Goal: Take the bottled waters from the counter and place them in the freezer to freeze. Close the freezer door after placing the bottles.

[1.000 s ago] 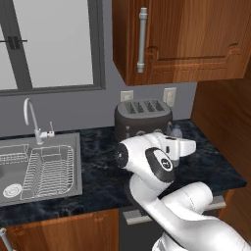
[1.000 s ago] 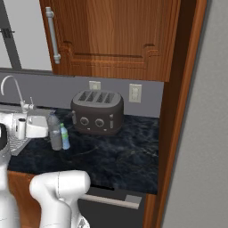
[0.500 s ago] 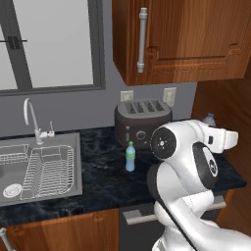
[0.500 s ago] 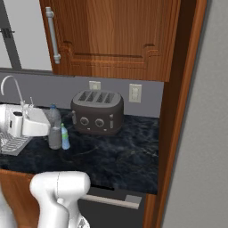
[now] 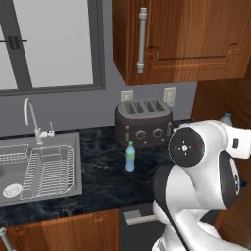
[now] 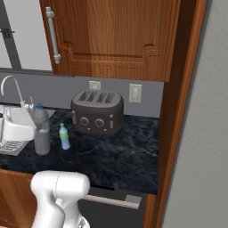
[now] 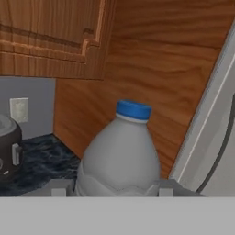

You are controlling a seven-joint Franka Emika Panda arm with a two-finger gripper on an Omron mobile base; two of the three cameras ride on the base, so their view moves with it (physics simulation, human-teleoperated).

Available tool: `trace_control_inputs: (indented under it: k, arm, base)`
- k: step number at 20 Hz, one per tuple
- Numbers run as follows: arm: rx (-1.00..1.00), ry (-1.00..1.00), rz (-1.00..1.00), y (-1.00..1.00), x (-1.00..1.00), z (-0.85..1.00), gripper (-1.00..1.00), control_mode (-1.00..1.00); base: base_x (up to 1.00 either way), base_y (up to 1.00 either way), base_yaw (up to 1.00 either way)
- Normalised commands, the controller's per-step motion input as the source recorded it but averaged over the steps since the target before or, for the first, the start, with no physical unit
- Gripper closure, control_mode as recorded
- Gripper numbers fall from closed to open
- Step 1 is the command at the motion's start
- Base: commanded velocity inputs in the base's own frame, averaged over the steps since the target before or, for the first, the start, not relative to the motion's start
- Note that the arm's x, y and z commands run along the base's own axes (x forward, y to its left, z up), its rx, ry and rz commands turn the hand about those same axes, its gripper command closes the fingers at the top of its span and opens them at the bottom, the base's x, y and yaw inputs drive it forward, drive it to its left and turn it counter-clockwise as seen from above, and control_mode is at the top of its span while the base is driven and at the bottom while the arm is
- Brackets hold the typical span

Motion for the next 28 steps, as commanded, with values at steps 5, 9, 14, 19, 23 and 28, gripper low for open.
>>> trace_control_inputs:
  k: [5, 9, 14, 19, 23, 28]
  arm:
    - [0.0, -0.43, 0.04, 0.05, -0.57, 0.0, 1.0, -1.0]
    - [0.0, -0.12, 0.0, 0.0, -0.03, 0.0, 1.0, -1.0]
    - [-0.08, 0.23, 0.0, 0.0, 0.31, 0.0, 1.0, -1.0]
    - [-0.19, 0.22, 0.0, 0.0, 0.13, -0.02, 1.0, -1.0]
    - [-0.12, -0.02, -0.02, 0.0, 0.0, -0.13, 1.0, -1.0]
    - [-0.03, -0.08, -0.02, 0.0, 0.0, -0.09, 1.0, -1.0]
  base:
    - [0.0, 0.0, 0.0]
    - [0.0, 0.0, 0.0]
    - [0.0, 0.0, 0.0]
    - [0.0, 0.0, 0.0]
    - [0.0, 0.0, 0.0]
    - [0.0, 0.0, 0.0]
